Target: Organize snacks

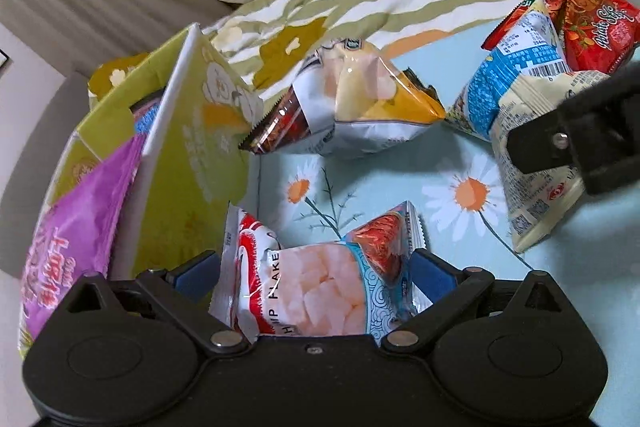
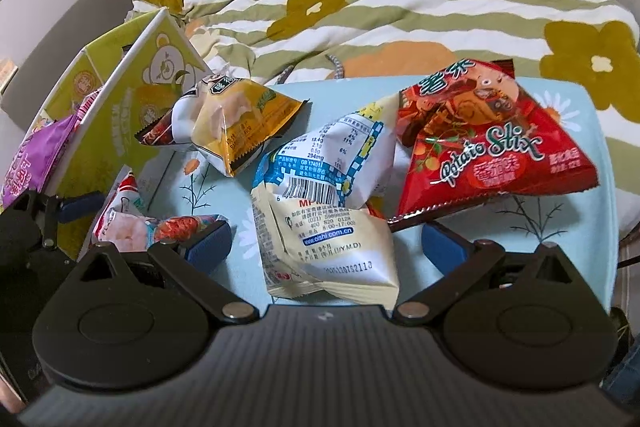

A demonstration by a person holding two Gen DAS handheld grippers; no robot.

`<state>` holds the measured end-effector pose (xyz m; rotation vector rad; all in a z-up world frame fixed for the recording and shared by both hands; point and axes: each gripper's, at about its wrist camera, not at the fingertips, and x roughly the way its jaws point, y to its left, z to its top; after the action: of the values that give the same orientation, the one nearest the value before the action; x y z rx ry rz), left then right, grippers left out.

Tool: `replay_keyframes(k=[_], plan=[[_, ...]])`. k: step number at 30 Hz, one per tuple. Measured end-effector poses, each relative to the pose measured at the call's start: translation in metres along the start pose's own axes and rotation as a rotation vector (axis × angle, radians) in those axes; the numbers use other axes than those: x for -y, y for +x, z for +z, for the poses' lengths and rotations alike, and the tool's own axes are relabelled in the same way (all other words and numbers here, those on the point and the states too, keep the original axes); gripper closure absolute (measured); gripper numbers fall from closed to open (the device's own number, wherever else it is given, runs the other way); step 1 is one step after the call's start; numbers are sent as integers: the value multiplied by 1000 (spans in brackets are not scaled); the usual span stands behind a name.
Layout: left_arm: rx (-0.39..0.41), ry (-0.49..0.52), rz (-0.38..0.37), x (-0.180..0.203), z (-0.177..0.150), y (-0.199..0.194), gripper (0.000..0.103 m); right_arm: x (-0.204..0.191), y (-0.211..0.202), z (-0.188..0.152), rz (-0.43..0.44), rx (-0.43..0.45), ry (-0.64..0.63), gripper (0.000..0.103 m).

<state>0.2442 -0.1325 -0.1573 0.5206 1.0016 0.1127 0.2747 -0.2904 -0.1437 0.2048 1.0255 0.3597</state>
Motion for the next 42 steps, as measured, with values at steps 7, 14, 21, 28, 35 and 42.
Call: replay_keyframes(k=[7, 14, 21, 28, 35, 42], plan=[[-27, -82, -85, -8, -12, -1, 0, 2, 11, 2, 25, -21, 20, 0], [19, -125, -119, -14, -20, -2, 16, -1, 22, 2, 33, -35, 14, 0], [38, -158, -140, -25, -25, -10, 24, -6, 30, 0, 47, -42, 10, 9], [41, -181, -162, -30, -31, -19, 25, -13, 30, -4, 42, -35, -5, 22], [77, -191, -186, -32, -34, -40, 25, -17, 12, -11, 20, -2, -16, 29], [152, -197, -191, -37, -34, -76, 25, -22, -21, -17, 2, 45, -23, 30]])
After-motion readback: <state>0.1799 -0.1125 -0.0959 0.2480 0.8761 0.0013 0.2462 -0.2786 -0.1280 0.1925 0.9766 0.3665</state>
